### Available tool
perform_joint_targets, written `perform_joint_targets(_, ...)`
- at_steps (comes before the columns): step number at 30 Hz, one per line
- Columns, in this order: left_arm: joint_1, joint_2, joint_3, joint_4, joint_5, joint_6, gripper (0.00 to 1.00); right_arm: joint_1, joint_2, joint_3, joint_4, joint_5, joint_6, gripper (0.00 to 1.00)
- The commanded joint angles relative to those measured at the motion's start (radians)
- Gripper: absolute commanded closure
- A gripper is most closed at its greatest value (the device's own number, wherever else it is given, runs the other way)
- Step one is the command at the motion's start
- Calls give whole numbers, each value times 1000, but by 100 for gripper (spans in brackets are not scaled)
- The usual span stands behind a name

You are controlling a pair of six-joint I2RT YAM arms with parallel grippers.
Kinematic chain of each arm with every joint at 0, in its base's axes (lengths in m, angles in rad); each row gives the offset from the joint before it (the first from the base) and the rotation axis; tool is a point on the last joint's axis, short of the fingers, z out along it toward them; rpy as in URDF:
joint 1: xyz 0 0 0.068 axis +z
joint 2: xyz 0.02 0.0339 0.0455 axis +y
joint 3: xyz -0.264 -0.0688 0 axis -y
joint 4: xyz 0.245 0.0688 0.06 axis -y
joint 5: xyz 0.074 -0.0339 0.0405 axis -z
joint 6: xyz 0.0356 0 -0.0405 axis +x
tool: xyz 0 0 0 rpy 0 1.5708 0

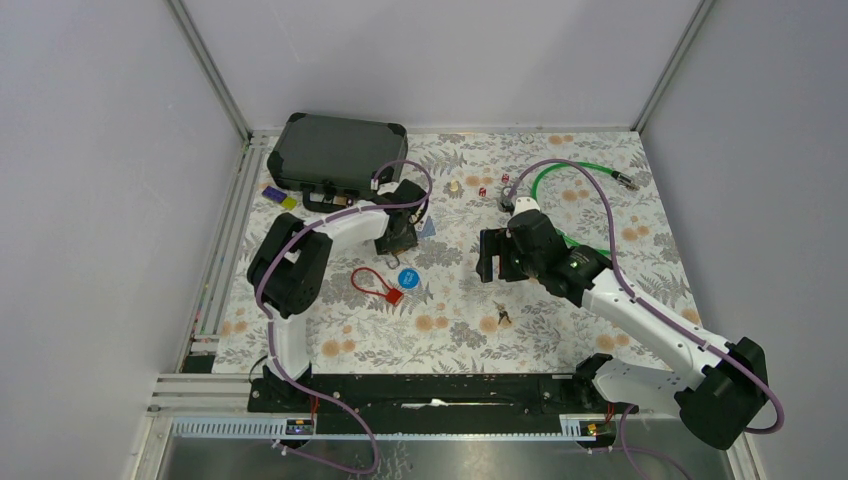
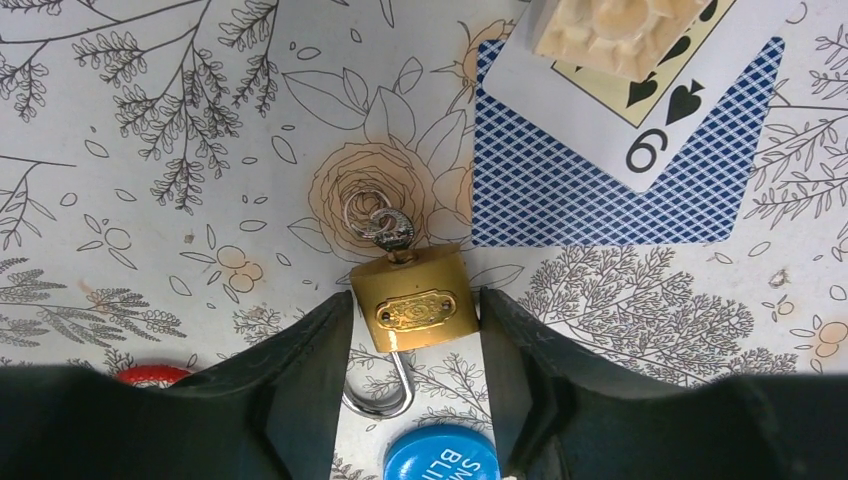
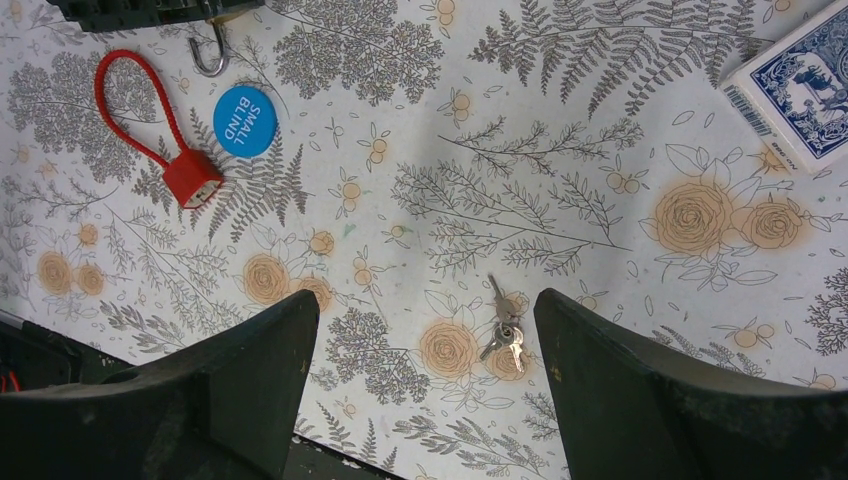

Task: Lock with the key
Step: Pick up the lock from the center of the board.

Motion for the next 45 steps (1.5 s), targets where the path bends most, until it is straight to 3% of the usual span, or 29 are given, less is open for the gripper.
perform_joint_targets(1,4,49,4,-38,-40,5,53,-6,-25,-8,17,-2,-12,14)
perform_joint_targets(7,3,59,12,-38,-36,18,69,-7,-37,-15,17,5,-11,14)
perform_joint_targets(13,4,22,-1,-24,-28,90,100,-7,-33,-5,17,-2,-20,14)
perform_joint_targets(20,-4,-177,-47,29,-17,219,100,-6,-93,-23,90,-79,-61,14)
perform_joint_targets(24,-10,-279,-57,52,61,304,100,-6,-146,-44,148,-68,-58,14)
perform_joint_targets(31,-33,-450,-74,113,456,463,100,-8,-254,-125,313,-91,-95,14)
perform_joint_targets(35,-65,-549,-64,85,566,560,100,-8,-339,-173,425,-121,-169,14)
perform_joint_targets(41,-116,-617,-1,-30,796,746,100,-6,-492,-334,674,-395,-470,14)
perform_joint_targets(45,-144,-612,82,-184,924,884,100,-7,-598,-416,702,-662,-728,13)
